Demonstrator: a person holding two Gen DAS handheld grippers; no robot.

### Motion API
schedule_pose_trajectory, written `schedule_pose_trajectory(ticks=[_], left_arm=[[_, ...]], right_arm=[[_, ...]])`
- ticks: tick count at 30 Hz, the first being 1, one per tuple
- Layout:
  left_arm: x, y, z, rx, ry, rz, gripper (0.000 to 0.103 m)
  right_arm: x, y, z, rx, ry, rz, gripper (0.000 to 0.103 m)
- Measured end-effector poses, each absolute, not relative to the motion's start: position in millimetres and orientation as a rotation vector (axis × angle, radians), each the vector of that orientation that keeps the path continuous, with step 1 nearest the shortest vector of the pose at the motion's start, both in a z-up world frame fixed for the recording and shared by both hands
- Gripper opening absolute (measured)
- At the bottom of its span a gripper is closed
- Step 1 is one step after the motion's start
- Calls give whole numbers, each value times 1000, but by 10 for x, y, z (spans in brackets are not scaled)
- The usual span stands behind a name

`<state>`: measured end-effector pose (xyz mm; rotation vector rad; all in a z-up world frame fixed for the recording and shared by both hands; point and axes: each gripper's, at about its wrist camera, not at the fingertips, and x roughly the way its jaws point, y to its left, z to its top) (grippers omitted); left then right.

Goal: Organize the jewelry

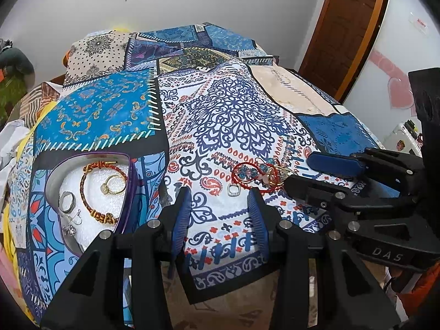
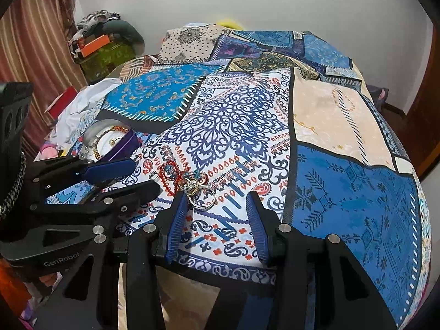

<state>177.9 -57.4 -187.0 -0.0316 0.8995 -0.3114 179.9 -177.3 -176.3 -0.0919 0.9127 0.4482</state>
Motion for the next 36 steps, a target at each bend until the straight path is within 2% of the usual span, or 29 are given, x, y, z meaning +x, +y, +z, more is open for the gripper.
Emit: schedule_pose_trajectory(ticks=[2,5,12,15,19,21,23,25,29,36], left_arm=[[1796,-583,-1876,-32,897,-316,42],[1810,-593,-1879,-37,894,-319,37],[1843,-605,-1887,-61,890,-334,21],[1844,-612,-1886,-63,890,-336,8],[1811,-601,-1868,-67,890,-343,8],[1764,-586,-1847,-65,887,-342,8],[1706,-557,-1825,-66,882,-338,8],[1641,-517,-1800,-66,877,-335,8],[1526,-417,-1714,-65,852,-318,8],[1457,-185,-1582,-96,813,-287,8]], right_arm=[[1800,-1771,-1764,-93,913,452,21],[1837,-1829,-1768,-65,919,452,10],[1844,-1949,-1740,-34,932,424,9],[1833,-1998,-1702,-2,943,429,9],[1833,-1973,-1638,3,947,433,11],[1846,-1915,-1599,-5,952,443,18],[1855,-1850,-1546,-9,936,457,33],[1854,-1790,-1500,-16,911,463,40],[1944,-1581,-1475,-45,889,501,40],[2110,-1314,-1701,-138,959,527,40]])
